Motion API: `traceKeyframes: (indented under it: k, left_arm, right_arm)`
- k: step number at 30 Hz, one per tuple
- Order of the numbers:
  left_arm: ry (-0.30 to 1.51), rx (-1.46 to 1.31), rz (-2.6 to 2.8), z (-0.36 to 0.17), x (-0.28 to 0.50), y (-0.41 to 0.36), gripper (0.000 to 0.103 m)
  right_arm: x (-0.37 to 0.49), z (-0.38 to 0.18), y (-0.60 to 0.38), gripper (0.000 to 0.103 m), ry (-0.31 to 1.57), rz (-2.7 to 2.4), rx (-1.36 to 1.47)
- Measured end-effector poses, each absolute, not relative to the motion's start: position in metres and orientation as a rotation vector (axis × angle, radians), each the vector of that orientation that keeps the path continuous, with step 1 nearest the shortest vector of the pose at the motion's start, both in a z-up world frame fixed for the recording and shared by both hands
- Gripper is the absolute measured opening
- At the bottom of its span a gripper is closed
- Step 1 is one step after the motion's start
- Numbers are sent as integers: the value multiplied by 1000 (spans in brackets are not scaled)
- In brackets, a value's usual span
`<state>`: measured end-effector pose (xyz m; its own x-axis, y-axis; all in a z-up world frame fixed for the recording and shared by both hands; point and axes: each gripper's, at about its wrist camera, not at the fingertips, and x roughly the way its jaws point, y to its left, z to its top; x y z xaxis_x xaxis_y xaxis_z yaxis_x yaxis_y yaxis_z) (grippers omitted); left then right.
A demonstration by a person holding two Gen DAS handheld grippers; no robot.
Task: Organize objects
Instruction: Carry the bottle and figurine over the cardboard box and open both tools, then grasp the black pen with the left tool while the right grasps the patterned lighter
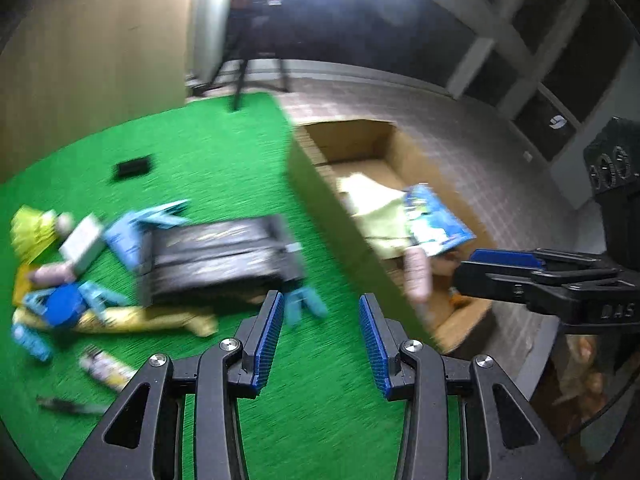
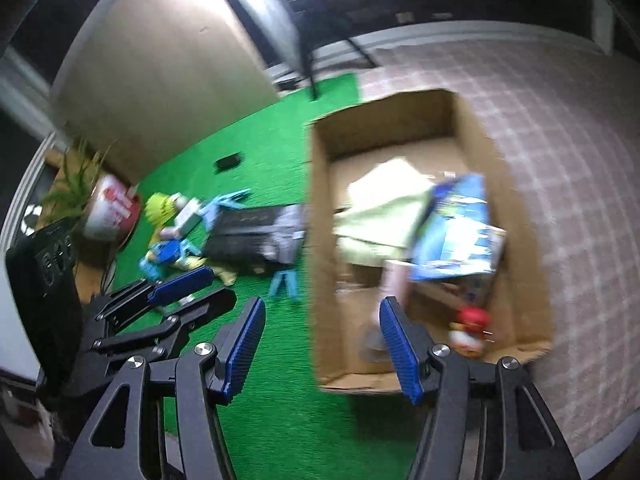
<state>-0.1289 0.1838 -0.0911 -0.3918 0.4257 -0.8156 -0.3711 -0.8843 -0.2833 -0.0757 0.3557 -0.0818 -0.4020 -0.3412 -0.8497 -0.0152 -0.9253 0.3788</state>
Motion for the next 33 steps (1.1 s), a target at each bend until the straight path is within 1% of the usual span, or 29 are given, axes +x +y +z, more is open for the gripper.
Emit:
traceKeyframes:
  k: [8, 11, 16, 26, 28, 32, 33]
  left_arm:
    - [-213, -1499, 2372, -120, -122, 83, 42]
    - [-288, -1557, 2372, -132, -120, 51, 42]
    - [-393, -1601, 2357, -143, -120, 21, 42]
    - [-429, -1647, 2277, -164, -127, 15, 42]
    - [-419, -1656, 2253, -168, -123, 17, 39]
    - [-399, -1668, 2236, -174, -110, 18, 37]
    - [-395, -1668, 2237, -175, -106, 17, 35]
  right_arm:
    - [-96, -90, 282, 56, -341, -2289, 1594]
    - [-103, -96, 261, 56, -327, -2238, 1610]
    - [-115, -107, 226, 56, -307, -2163, 1637]
    - [-130, -121, 182, 56, -248, -2113, 1673]
    - [-132, -123, 178, 55, -232, -2110, 1680]
    - [-136, -129, 169, 55, -212, -2093, 1690]
    - [-138, -131, 166, 55, -208, -2089, 1694]
